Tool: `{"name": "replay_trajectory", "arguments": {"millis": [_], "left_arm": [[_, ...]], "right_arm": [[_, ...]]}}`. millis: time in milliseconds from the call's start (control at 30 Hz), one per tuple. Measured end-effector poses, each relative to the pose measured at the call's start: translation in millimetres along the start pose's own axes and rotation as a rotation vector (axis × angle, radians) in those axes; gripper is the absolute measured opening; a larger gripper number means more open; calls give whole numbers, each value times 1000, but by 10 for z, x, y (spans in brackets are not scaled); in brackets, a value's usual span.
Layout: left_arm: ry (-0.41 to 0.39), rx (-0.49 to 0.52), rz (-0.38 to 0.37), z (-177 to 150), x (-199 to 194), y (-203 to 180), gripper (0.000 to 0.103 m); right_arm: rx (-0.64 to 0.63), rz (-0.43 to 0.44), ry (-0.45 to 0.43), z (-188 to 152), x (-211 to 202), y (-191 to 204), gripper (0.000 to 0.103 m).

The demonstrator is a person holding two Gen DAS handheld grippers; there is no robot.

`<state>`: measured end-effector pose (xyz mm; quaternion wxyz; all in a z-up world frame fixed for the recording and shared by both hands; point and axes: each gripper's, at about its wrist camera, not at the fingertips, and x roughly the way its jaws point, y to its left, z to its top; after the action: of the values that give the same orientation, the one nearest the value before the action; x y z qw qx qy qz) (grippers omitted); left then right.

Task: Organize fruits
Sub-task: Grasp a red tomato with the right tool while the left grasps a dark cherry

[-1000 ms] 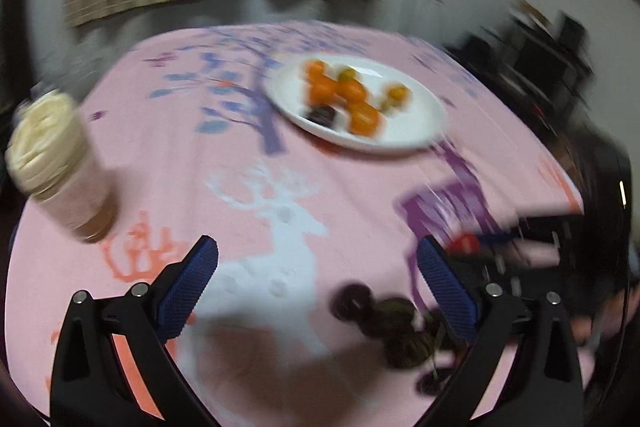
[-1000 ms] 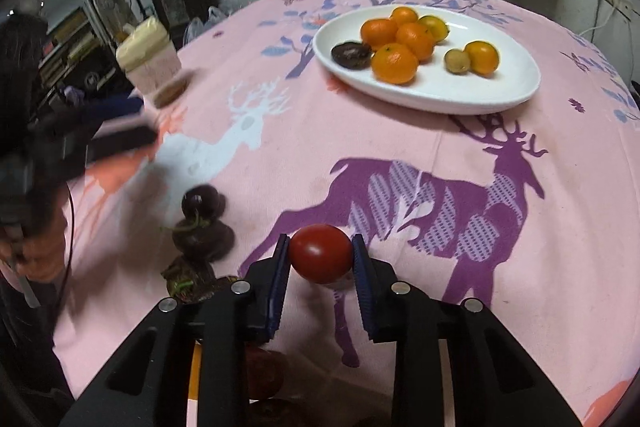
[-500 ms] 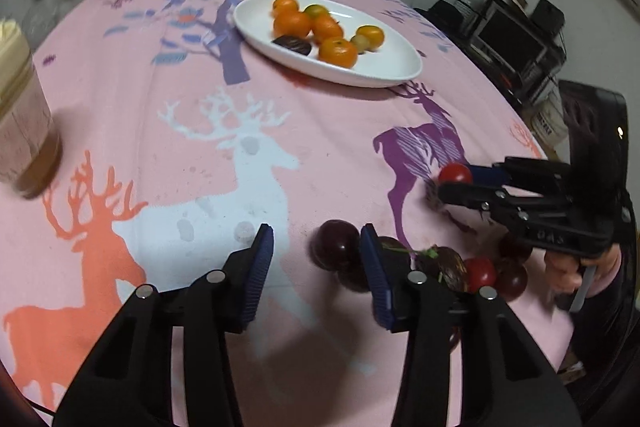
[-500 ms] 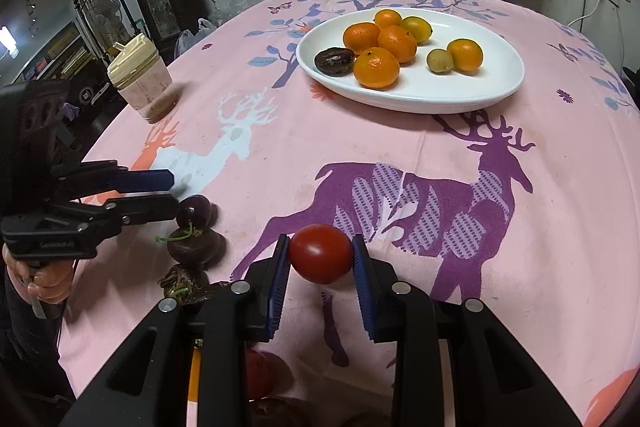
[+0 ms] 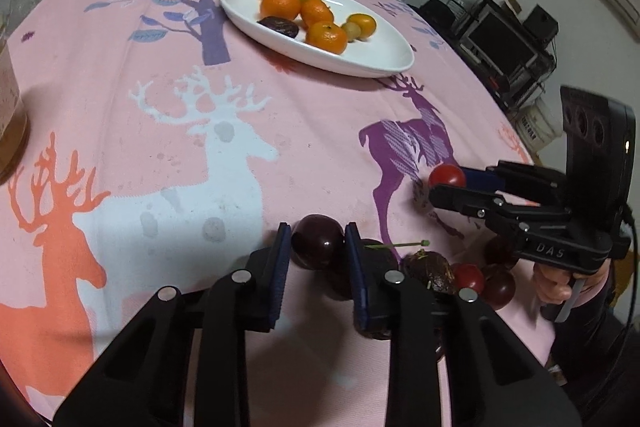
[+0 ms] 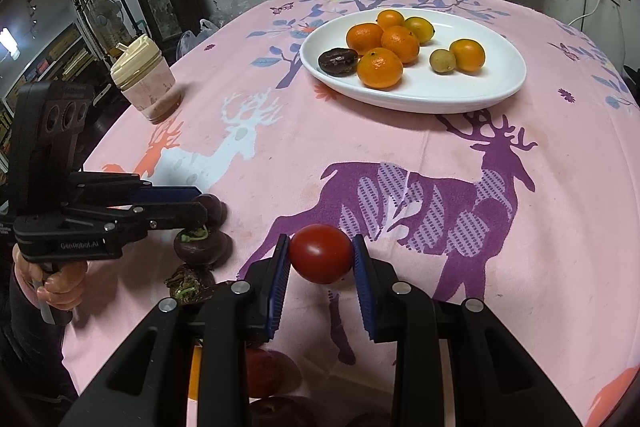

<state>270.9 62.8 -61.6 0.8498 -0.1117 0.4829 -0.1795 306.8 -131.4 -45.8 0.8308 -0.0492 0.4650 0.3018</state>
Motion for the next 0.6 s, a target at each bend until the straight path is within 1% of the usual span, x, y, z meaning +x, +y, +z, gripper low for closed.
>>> {"name": "replay_trajectory", "arguments": {"millis": [67, 133, 200, 267, 333, 367, 400, 467, 533, 600], "left_arm": [[-38, -17, 25, 21, -59, 44, 27], [-69, -47, 4, 40, -135, 96, 27], [-112, -51, 9, 53, -218, 104, 27], [-121, -63, 7, 130, -243, 80, 27], [-115, -47, -25, 320, -238, -1, 27], [-121, -23, -14, 478, -230, -78, 27], [-135, 1, 0, 623, -221, -148, 27], [-172, 53, 24, 985, -137, -290, 27], [-191, 69, 57, 1319, 61, -359, 27], [-176, 67, 75, 1553, 291, -370, 27]], "right_arm": [[-2, 0, -6, -2, -14, 0, 32], [-2, 2, -12, -1, -34, 0, 32], [-4, 3, -20, 3, -55, 0, 32], [2, 3, -36, 35, -95, -26, 32], [30, 23, -71, 168, -187, -103, 31], [51, 22, -101, 262, -244, -160, 31], [64, 6, -132, 364, -288, -215, 31], [88, -61, -216, 628, -343, -355, 31], [123, -80, -229, 879, -236, -527, 31], [171, -76, -207, 1053, -51, -697, 31]]}}
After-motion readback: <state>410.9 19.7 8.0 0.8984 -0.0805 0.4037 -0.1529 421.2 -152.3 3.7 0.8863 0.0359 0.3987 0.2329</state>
